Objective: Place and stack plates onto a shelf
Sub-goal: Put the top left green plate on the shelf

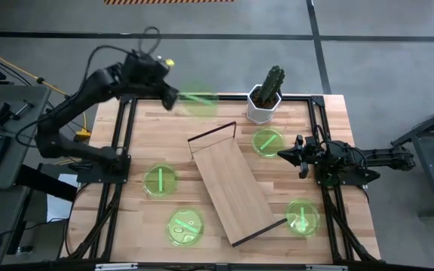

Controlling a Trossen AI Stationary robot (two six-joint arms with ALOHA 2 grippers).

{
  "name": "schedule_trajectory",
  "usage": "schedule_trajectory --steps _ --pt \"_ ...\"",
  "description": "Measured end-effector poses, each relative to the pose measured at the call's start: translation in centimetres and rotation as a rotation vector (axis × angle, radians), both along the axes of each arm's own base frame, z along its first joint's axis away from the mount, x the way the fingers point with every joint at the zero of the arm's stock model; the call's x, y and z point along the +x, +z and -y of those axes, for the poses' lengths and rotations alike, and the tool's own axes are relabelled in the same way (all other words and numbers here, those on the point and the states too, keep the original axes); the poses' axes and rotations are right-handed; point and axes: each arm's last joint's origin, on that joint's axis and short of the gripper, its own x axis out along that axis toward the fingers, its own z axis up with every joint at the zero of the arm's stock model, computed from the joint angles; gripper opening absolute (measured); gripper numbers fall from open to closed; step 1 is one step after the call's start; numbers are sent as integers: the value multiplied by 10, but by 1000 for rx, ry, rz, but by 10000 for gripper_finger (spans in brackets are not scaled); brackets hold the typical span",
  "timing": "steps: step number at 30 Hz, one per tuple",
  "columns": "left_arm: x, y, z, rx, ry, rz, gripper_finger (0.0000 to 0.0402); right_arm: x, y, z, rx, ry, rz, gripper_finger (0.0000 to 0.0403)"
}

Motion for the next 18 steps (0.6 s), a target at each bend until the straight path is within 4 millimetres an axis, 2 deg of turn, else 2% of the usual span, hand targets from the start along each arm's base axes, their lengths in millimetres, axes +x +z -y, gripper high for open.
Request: schedule_trajectory --steps 5,9,13,18 --pt "42 -4 57 -76 -164 54 0 0 0 0 0 0 0 0" --pt "72 -9 104 -128 -207 111 0 0 0 0 0 0 0 0" --pt "89 -23 143 -187 -141 101 0 0 0 0 1 0 0 0" --pt "102 -60 180 -249 61 48 0 0 0 0 1 0 0 0"
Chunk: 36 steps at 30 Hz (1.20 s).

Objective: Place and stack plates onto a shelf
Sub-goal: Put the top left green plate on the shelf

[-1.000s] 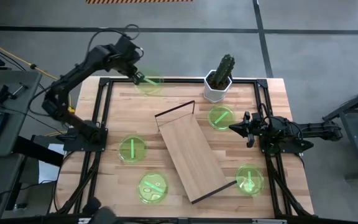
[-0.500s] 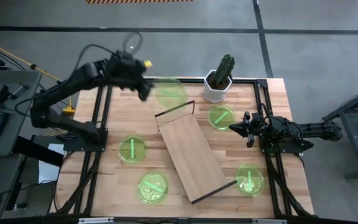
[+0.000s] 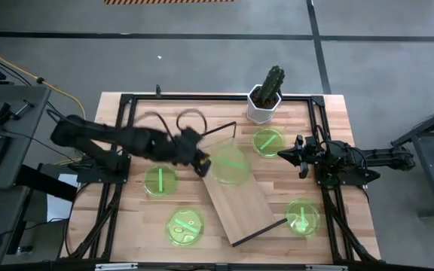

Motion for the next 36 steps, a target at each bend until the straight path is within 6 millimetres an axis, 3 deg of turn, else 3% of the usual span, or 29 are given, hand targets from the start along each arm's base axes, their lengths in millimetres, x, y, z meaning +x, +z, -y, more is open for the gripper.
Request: schedule_trajectory --steps 9,17,23,36 --pt "8 -78 22 -187 258 -126 0 0 0 0 0 0 0 0" --pt "14 -128 19 -302 474 -114 0 0 0 0 -1 0 -1 0" --pt "18 -145 8 -311 546 -124 0 0 0 0 0 0 1 0" --pt "22 -145 -12 -264 500 -170 14 0 0 0 -1 0 -5 0"
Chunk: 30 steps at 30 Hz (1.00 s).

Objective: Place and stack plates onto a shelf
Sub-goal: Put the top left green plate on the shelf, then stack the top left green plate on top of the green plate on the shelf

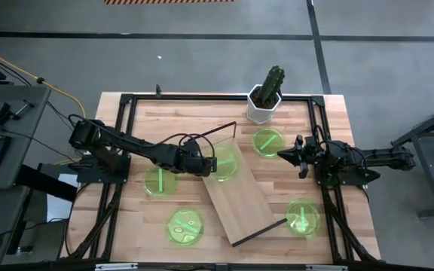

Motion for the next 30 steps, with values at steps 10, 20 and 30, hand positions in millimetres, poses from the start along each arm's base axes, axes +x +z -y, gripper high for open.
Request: schedule_trajectory --steps 10,20,30 --pt "-1 2 -1 24 -65 -22 89 0 0 0 0 0 0 0" --pt "-24 52 -7 85 -383 37 151 0 0 0 2 0 0 0" --pt "-107 81 57 165 -827 -189 163 0 0 0 2 0 -1 0"
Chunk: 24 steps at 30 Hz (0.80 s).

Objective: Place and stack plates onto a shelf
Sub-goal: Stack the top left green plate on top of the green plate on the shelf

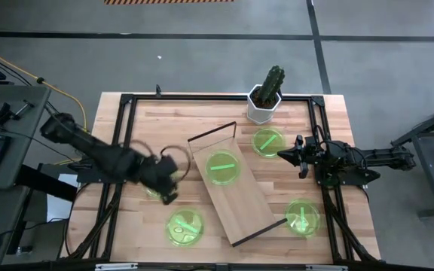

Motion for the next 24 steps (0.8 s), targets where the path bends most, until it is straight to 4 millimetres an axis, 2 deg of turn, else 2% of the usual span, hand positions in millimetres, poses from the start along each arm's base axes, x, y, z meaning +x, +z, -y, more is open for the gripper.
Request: schedule_trajectory --steps 4,10,14,20,24 --pt "-14 -21 16 127 -89 -46 162 0 0 0 -1 0 0 0" --pt "-24 -68 28 165 -330 -39 161 0 0 0 0 0 1 0" --pt "-38 -91 32 179 -447 5 161 0 0 0 0 0 1 0" --pt "-58 -112 40 104 -549 71 161 0 0 0 -1 0 1 0" --pt "-66 -118 42 151 -577 38 161 0 0 0 -1 0 1 0"
